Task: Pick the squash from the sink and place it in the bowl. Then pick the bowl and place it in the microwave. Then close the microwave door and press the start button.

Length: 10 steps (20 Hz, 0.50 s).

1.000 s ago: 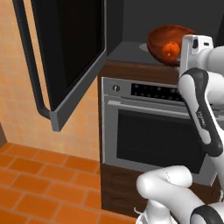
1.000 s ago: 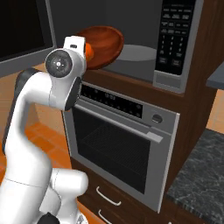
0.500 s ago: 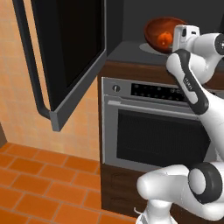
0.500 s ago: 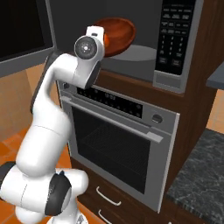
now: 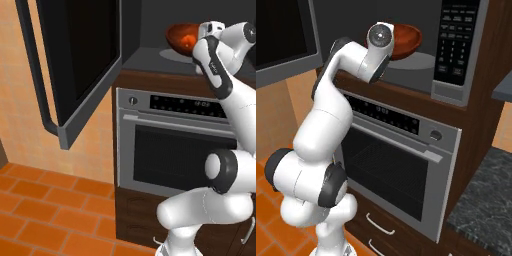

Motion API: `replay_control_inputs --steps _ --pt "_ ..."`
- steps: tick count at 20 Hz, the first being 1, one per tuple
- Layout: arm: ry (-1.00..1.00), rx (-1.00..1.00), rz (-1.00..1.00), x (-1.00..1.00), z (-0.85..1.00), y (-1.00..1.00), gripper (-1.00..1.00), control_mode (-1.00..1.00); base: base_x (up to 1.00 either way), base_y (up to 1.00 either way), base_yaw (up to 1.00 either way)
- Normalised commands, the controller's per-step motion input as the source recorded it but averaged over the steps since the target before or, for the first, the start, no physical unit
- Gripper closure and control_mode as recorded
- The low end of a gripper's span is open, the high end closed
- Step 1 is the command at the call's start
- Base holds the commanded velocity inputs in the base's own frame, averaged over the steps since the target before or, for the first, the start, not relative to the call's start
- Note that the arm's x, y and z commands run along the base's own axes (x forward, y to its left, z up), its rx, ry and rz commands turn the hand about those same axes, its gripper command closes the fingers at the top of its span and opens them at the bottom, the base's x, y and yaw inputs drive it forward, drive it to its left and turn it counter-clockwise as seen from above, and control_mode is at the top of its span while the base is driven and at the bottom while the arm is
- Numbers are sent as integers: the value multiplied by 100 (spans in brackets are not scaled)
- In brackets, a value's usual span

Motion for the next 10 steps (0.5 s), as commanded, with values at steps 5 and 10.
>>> replay_control_inputs --steps 5,10 --pt "-8 0 0 37 -48 -25 100 -100 0 0 0" --pt "-58 -3 0 0 -83 7 -100 -100 0 0 0"
